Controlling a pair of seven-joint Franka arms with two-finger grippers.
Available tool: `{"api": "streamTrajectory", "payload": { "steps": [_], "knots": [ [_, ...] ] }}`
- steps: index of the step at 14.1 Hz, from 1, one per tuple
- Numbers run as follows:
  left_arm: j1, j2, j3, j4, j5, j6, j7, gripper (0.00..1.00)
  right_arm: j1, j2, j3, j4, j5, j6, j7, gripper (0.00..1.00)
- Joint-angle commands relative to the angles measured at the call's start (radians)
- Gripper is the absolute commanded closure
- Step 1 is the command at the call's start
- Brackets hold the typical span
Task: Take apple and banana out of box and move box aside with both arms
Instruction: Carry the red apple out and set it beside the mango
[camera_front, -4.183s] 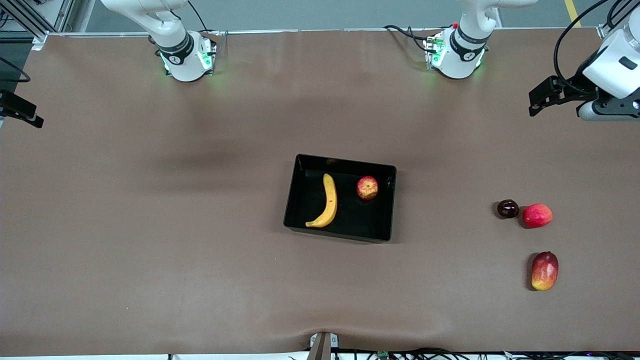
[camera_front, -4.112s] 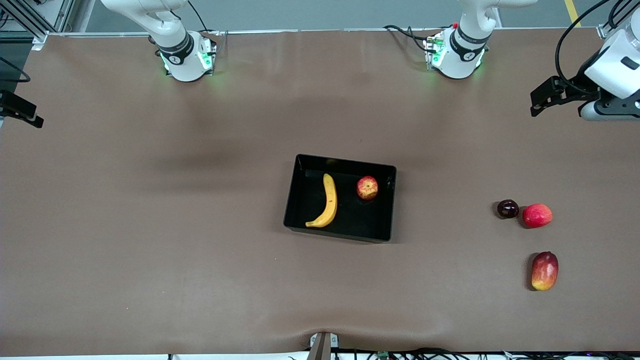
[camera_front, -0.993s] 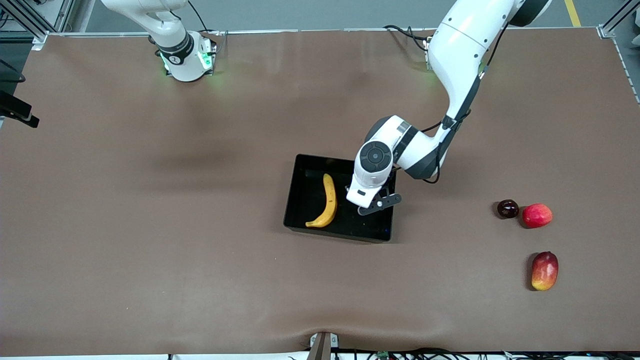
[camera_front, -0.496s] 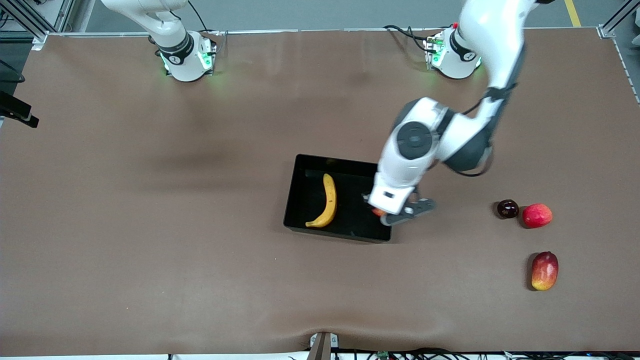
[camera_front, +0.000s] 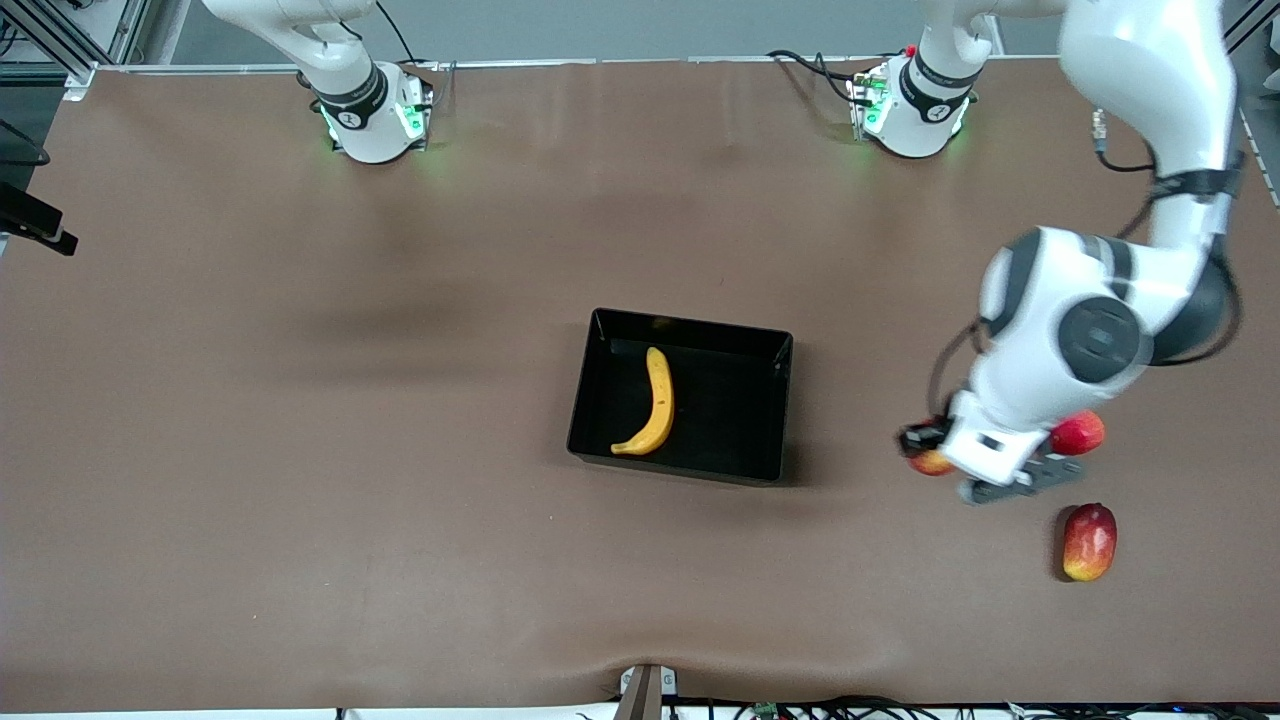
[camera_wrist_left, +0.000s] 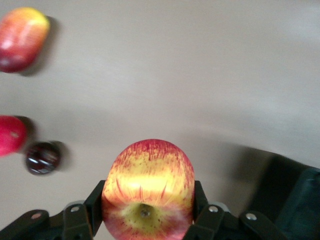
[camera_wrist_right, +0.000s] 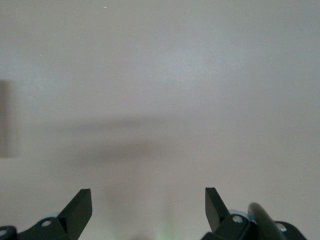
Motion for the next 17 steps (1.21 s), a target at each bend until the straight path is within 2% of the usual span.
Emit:
{"api": "streamTrajectory", "payload": {
  "steps": [1, 6, 8, 12, 17],
  "knots": [
    [0.088, 0.056, -0.015, -0.002, 0.047, 0.043, 0.052, 1.00, -0.015, 0.002, 0.011, 0.007, -0.003, -0.006, 0.006, 0.00],
    [0.146, 0.176, -0.013, -0.042, 0.094, 0.267, 0.049, 1.00, -0.015, 0.002, 0.011, 0.006, -0.003, -0.006, 0.006, 0.00],
    [0.151, 0.192, -0.013, -0.030, 0.137, 0.287, 0.047, 1.00, -0.015, 0.002, 0.011, 0.007, -0.003, -0.006, 0.006, 0.00],
    [0.151, 0.242, -0.013, -0.027, 0.136, 0.353, 0.037, 1.00, -0.015, 0.002, 0.011, 0.006, -0.003, -0.005, 0.006, 0.00],
    [0.148, 0.255, -0.013, -0.027, 0.137, 0.388, 0.038, 1.00, -0.015, 0.002, 0.011, 0.007, -0.003, -0.005, 0.006, 0.00]
  ]
}}
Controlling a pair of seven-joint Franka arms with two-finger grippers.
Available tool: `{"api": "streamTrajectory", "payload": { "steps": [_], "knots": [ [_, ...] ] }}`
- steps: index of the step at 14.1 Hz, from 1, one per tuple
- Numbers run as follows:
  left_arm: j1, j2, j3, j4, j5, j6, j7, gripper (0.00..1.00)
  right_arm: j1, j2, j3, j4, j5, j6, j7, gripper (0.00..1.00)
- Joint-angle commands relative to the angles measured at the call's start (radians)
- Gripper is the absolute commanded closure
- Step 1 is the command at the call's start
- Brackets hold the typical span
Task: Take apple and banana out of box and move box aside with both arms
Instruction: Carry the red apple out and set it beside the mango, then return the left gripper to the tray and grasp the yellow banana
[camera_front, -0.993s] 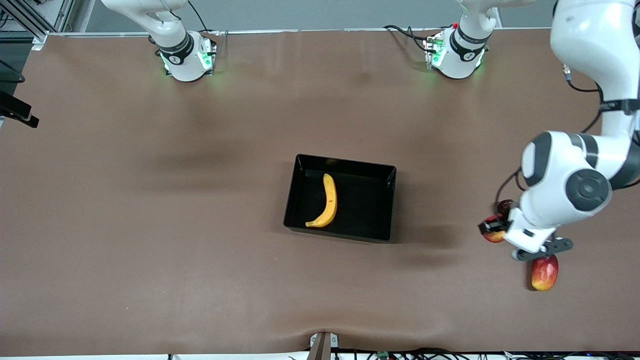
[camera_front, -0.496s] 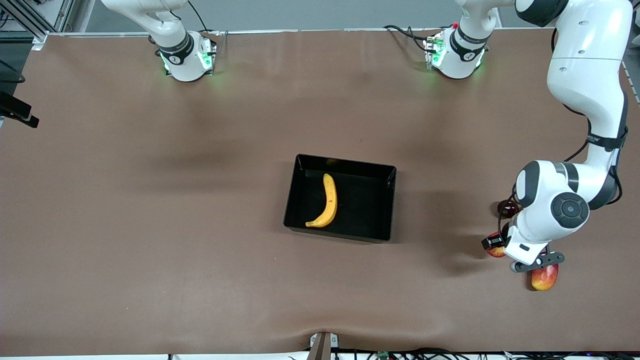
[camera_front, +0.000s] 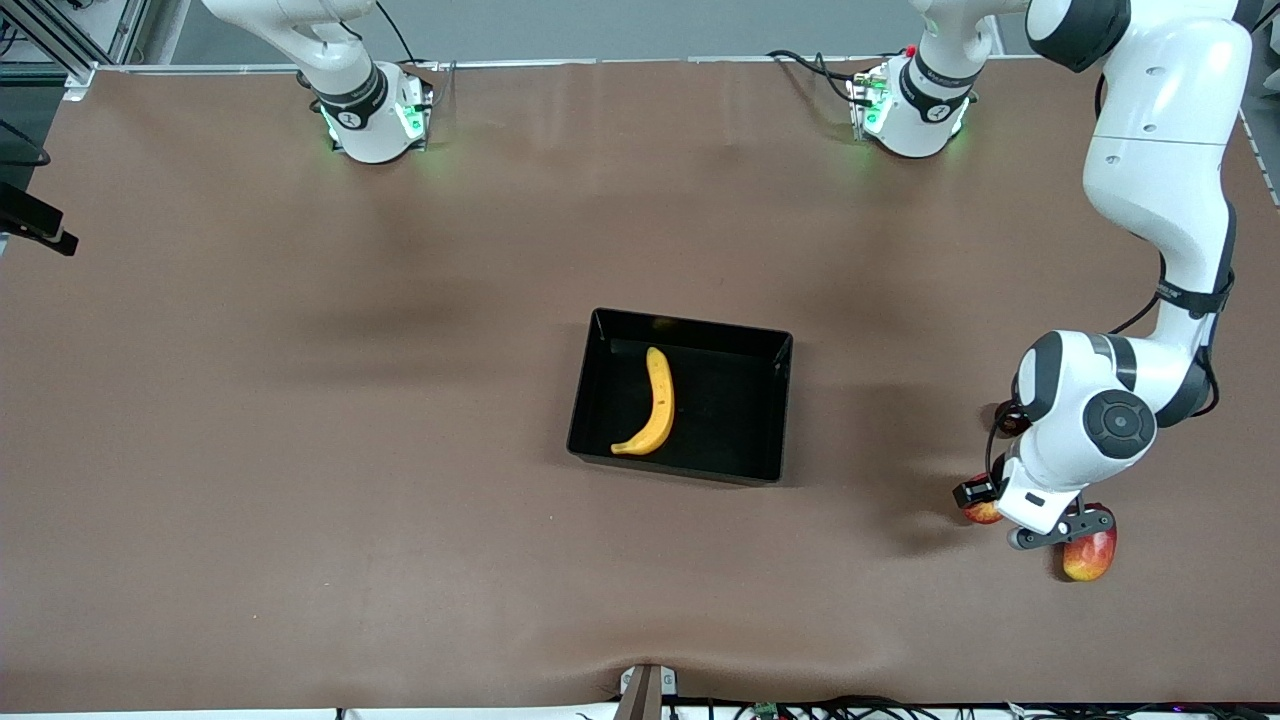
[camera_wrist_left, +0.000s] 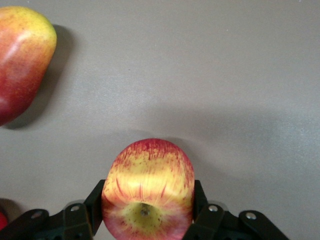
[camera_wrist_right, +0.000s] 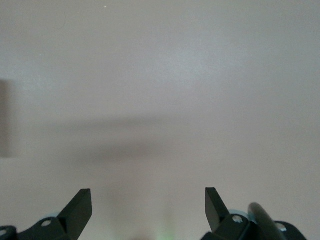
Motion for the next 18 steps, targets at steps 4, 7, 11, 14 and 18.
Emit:
{"api": "streamTrajectory", "payload": {
  "steps": [4, 7, 11, 14, 18],
  "knots": [
    [0.030, 0.020, 0.001, 0.058, 0.031, 0.019, -0.001, 1.00, -0.015, 0.002, 0.011, 0.006, -0.003, -0.006, 0.007, 0.00],
    [0.062, 0.064, 0.009, 0.110, 0.032, 0.038, 0.003, 1.00, -0.015, 0.002, 0.011, 0.006, -0.003, -0.005, 0.007, 0.00],
    [0.099, 0.115, 0.015, 0.113, 0.031, 0.140, 0.028, 1.00, -0.016, 0.002, 0.011, 0.006, -0.003, -0.003, 0.005, 0.00],
    [0.099, 0.124, 0.040, 0.132, 0.028, 0.148, 0.079, 0.73, -0.023, 0.002, 0.011, 0.005, -0.003, -0.005, 0.007, 0.00],
    [0.088, 0.078, 0.029, 0.129, 0.017, 0.133, 0.060, 0.00, -0.026, 0.002, 0.011, 0.005, -0.003, -0.005, 0.007, 0.00]
  ]
}}
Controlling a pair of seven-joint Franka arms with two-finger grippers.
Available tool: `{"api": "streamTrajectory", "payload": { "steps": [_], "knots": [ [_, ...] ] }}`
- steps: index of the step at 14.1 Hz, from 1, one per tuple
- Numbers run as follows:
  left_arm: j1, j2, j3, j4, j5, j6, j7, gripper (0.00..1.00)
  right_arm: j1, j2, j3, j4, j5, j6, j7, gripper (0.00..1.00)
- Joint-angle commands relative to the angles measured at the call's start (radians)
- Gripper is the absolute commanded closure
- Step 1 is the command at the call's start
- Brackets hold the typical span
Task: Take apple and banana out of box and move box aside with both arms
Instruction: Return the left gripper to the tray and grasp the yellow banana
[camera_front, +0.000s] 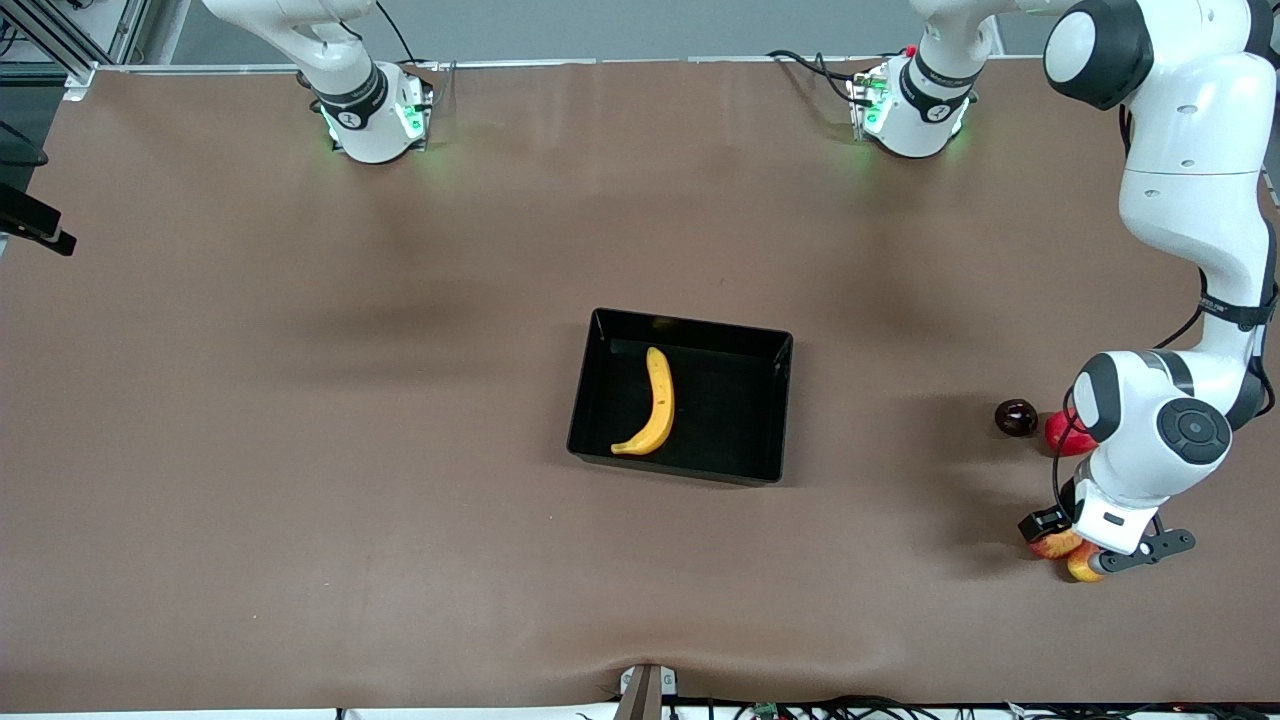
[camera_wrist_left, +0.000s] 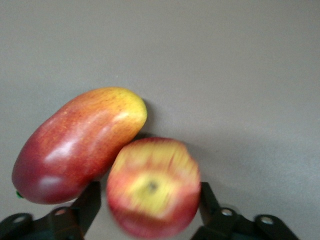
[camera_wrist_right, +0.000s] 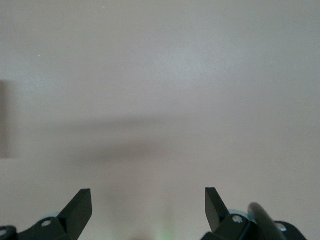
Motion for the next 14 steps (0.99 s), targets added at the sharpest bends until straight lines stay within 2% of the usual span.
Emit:
{"api": "streamTrajectory", "payload": {
  "steps": [1, 5, 10, 14],
  "knots": [
    [-0.017, -0.026, -0.021, 0.009, 0.011, -0.025, -0.027, 0.00, -0.019, 0.002, 0.012, 0.005, -0.003, -0.005, 0.006, 0.00],
    [-0.020, -0.093, -0.122, 0.006, 0.011, -0.151, -0.139, 0.00, -0.024, 0.002, 0.012, 0.005, -0.003, -0.005, 0.006, 0.00],
    [-0.034, -0.158, -0.300, 0.002, 0.022, -0.330, -0.320, 0.00, -0.025, 0.002, 0.012, 0.005, -0.001, -0.003, 0.006, 0.00],
    [-0.164, -0.228, -0.326, 0.008, 0.017, -0.435, -0.397, 0.00, -0.025, 0.003, 0.012, 0.005, -0.001, -0.003, 0.006, 0.00]
  ]
}}
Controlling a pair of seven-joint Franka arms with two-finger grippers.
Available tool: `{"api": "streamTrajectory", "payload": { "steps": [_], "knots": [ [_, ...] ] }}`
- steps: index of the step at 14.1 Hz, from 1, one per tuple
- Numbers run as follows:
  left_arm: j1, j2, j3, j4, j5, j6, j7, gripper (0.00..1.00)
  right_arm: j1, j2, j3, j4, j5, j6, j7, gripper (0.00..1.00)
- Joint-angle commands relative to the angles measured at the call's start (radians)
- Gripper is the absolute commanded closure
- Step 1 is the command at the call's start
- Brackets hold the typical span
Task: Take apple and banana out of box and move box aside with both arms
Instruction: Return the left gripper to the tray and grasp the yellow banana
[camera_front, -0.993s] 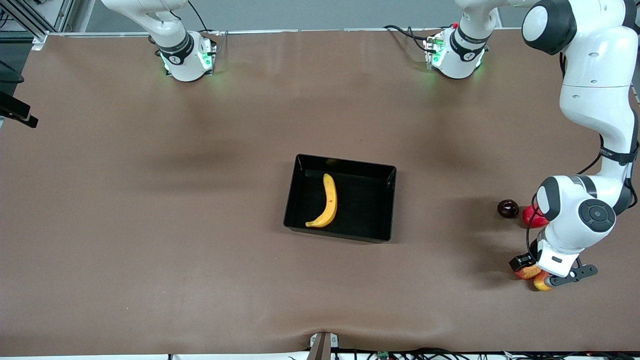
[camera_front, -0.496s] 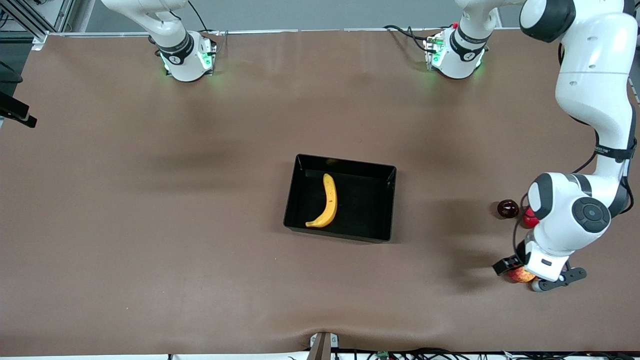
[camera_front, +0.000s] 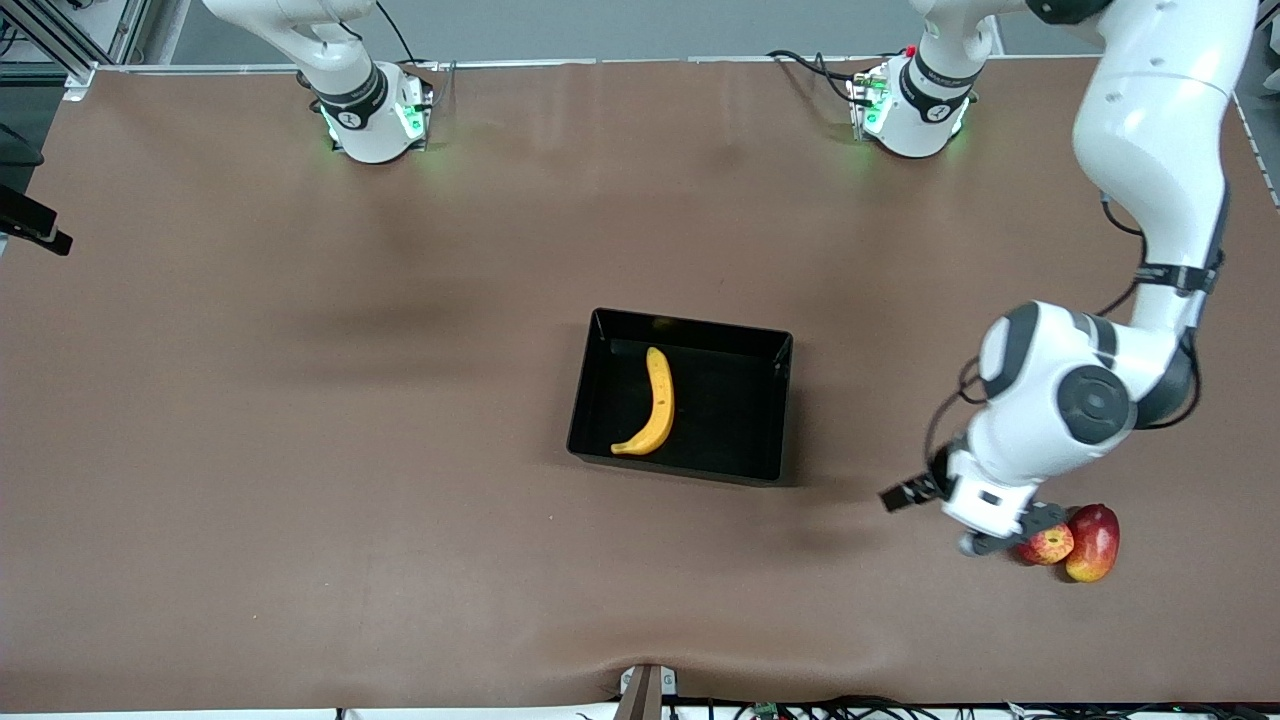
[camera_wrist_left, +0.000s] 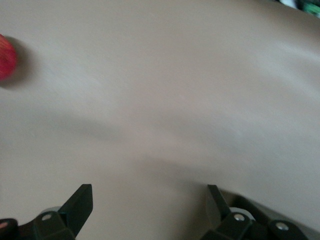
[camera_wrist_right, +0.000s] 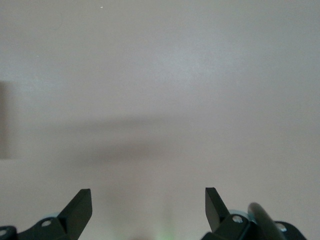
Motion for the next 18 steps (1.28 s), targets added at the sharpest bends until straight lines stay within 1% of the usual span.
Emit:
{"api": "streamTrajectory", "payload": {
  "steps": [1, 3, 5, 7, 8, 10, 11, 13, 18],
  "knots": [
    [-0.099, -0.054, 0.006, -0.013, 0.015, -0.049, -0.076, 0.00, -0.020, 0.003, 0.013, 0.005, -0.001, -0.003, 0.006, 0.00],
    [-0.193, -0.041, 0.006, -0.007, 0.020, -0.046, -0.155, 0.00, -0.020, 0.003, 0.013, 0.005, -0.001, -0.003, 0.006, 0.00],
    [-0.294, -0.008, 0.018, 0.011, 0.026, -0.017, -0.209, 0.00, -0.021, 0.003, 0.013, 0.004, -0.001, -0.003, 0.006, 0.00],
    [-0.356, 0.025, 0.020, 0.025, 0.049, 0.014, -0.238, 0.00, -0.021, 0.001, 0.013, 0.005, -0.001, -0.003, 0.005, 0.00],
    [-0.380, 0.040, 0.020, 0.023, 0.082, 0.026, -0.237, 0.00, -0.021, 0.003, 0.013, 0.004, -0.001, -0.003, 0.006, 0.00],
    [-0.429, 0.098, 0.020, 0.025, 0.185, 0.037, -0.235, 0.00, -0.021, 0.003, 0.013, 0.005, -0.001, -0.002, 0.006, 0.00],
    [-0.448, 0.121, 0.020, 0.023, 0.214, 0.054, -0.237, 0.00, -0.021, 0.003, 0.013, 0.005, -0.001, -0.003, 0.006, 0.00],
    [-0.451, 0.153, 0.020, 0.023, 0.216, 0.062, -0.229, 0.00, -0.023, 0.003, 0.013, 0.005, -0.001, -0.003, 0.006, 0.00],
    [-0.491, 0.193, 0.020, 0.022, 0.216, 0.111, -0.219, 0.00, -0.021, 0.003, 0.013, 0.004, -0.001, -0.003, 0.005, 0.00]
  ]
}}
